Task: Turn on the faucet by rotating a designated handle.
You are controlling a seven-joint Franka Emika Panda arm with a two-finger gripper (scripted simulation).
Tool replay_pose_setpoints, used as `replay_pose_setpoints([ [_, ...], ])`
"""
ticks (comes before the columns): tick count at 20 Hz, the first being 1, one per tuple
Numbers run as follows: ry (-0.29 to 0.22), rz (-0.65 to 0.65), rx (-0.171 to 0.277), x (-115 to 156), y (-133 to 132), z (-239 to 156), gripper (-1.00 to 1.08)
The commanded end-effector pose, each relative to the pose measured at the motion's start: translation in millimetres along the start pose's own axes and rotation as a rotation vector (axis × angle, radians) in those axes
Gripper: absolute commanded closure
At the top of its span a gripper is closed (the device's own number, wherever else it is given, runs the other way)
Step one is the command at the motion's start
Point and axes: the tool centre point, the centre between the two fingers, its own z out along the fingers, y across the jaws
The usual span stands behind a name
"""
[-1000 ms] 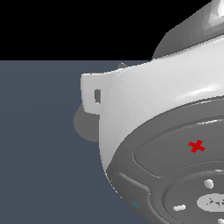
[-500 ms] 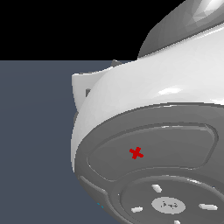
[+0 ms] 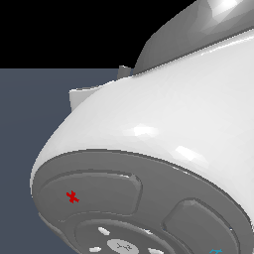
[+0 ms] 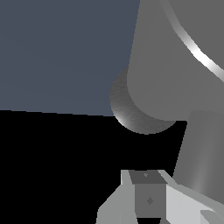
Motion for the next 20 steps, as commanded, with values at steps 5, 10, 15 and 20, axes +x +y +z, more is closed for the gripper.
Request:
replay_pose_setpoints([
  [5,-0.047,0.064,-0.059,-49,56,0,1.08],
  [10,-0.057,0.068,-0.066,-57,69,-1,1.08],
  [15,-0.019,0.007,-0.010,-12,45,-2,1.08],
  [20,-0.027,0.020,-0.021,-18,63,-2,1.08],
])
